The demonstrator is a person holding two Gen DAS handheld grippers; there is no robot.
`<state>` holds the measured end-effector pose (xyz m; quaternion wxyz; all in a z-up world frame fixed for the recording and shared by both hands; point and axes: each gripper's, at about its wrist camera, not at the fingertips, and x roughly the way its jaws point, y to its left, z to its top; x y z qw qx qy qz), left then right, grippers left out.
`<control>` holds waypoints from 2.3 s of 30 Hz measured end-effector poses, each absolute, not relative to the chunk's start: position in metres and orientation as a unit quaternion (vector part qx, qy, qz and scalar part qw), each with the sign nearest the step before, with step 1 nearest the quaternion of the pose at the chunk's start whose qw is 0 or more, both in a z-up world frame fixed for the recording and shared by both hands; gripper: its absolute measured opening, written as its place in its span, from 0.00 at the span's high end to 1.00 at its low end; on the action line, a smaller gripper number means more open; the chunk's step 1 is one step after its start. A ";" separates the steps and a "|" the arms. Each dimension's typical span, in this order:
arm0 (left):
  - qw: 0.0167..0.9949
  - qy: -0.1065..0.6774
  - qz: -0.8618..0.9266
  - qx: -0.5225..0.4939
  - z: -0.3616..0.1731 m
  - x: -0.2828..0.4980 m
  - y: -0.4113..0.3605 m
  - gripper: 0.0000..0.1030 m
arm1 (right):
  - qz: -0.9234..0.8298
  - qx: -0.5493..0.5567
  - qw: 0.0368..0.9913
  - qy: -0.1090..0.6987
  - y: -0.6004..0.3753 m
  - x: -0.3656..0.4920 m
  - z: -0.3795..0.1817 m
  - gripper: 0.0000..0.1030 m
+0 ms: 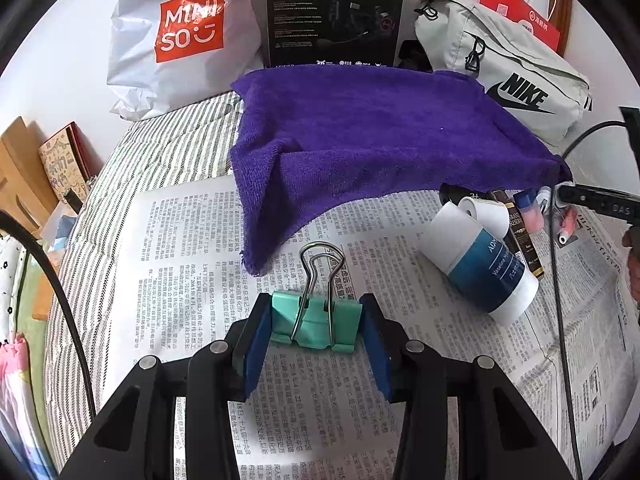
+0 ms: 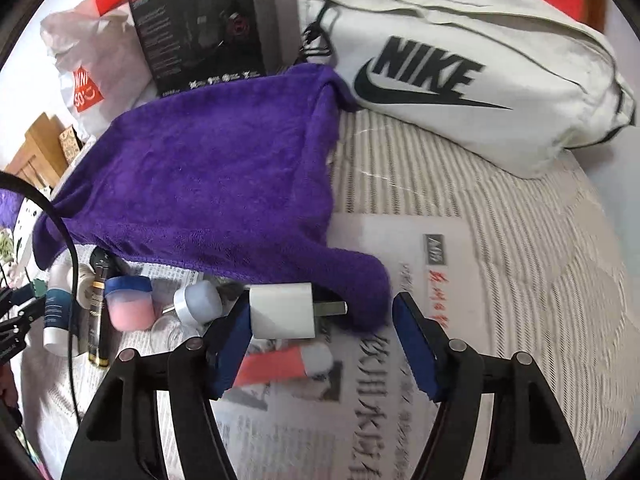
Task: Organize rigid objects
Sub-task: 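Grasp the white charger cube with the right gripper and lift it, then carry the clip and charger onto the purple towel with both grippers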
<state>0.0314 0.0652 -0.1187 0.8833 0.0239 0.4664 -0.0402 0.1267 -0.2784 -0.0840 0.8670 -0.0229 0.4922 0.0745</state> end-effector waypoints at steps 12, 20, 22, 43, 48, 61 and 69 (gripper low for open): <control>0.883 0.467 -0.040 0.022 -0.118 0.031 0.065 0.59 | 0.108 -0.042 0.867 0.484 -0.260 0.117 -0.079 0.33; 0.883 0.467 -0.040 0.022 -0.118 0.032 0.066 0.59 | 0.104 -0.056 0.869 0.480 -0.256 0.126 -0.090 0.48; 0.883 0.467 -0.040 0.022 -0.119 0.031 0.065 0.59 | 0.103 -0.066 0.869 0.479 -0.256 0.129 -0.093 0.55; 0.883 0.468 -0.038 0.022 -0.120 0.032 0.064 0.59 | 0.101 -0.059 0.862 0.494 -0.259 0.067 -0.071 0.57; 0.883 0.468 -0.037 0.021 -0.119 0.032 0.064 0.59 | 0.110 -0.073 0.850 0.509 -0.247 0.057 -0.087 0.57; 0.887 0.461 -0.032 0.007 -0.120 0.029 0.068 0.59 | 0.092 -0.082 0.867 0.483 -0.245 0.042 -0.091 0.57; 0.898 0.439 -0.029 0.013 -0.122 0.022 0.066 0.59 | 0.094 -0.074 0.888 0.443 -0.250 0.032 -0.094 0.57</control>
